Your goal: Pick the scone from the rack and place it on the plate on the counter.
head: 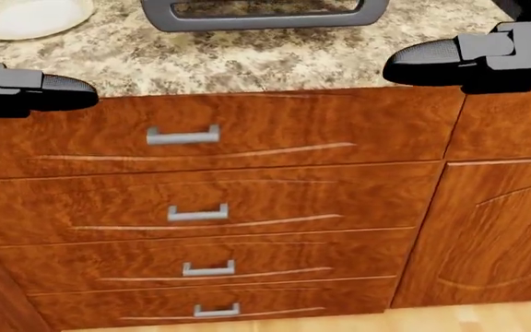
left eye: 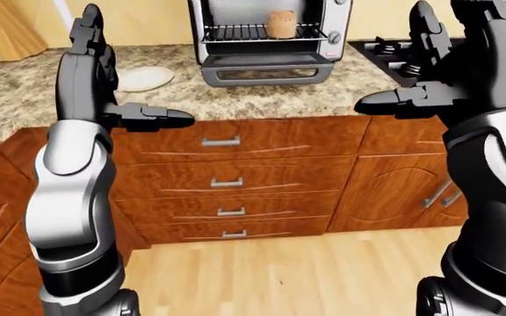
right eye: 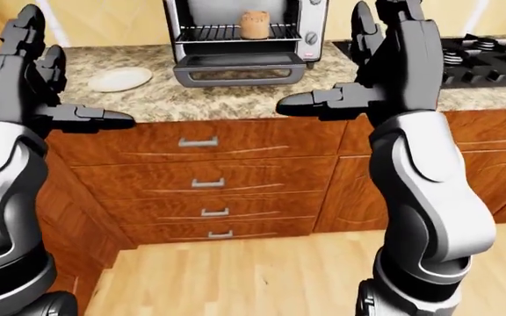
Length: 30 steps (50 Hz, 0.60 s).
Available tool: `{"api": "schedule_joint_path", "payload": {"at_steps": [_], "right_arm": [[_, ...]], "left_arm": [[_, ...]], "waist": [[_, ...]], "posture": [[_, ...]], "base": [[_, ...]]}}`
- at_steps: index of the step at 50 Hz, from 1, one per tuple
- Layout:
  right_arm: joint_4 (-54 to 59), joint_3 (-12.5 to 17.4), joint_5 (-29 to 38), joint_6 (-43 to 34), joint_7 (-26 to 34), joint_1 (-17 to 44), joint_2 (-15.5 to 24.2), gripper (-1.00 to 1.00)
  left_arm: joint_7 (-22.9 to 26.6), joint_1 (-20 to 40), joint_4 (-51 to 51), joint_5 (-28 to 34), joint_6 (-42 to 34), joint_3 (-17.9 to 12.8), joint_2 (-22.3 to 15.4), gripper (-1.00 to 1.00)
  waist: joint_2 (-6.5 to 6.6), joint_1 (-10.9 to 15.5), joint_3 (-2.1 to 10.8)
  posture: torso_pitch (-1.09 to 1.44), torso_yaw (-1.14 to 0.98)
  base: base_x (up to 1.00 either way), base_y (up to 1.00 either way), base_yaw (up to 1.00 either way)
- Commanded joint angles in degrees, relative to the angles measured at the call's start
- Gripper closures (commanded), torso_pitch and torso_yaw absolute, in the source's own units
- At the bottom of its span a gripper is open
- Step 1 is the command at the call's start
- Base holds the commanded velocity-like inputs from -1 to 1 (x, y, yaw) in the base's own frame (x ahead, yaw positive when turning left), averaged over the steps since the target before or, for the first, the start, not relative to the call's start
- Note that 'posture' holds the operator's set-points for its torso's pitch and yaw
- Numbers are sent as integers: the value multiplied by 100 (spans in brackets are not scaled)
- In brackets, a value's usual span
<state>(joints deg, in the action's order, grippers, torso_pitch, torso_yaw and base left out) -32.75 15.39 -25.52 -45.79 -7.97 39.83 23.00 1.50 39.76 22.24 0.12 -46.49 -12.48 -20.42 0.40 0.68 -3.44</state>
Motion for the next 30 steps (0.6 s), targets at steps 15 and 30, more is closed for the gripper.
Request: {"api": "schedule_joint_path", "payload": {"at_steps": [15,30], "right_arm": [[-86,23,153,190,18,120,61,-100],[-256,100,47,24,-120,286,172,-100]], "left_arm": [[-34,178,323,14,-3,-54,-116,-100],[27,172,412,111,-46,-70,-140,-100]], "waist": [[-14,-193,116],[31,-76,65]], "posture": [[0,0],[0,0]], "base": [[40,37,0],[19,12,0]]}}
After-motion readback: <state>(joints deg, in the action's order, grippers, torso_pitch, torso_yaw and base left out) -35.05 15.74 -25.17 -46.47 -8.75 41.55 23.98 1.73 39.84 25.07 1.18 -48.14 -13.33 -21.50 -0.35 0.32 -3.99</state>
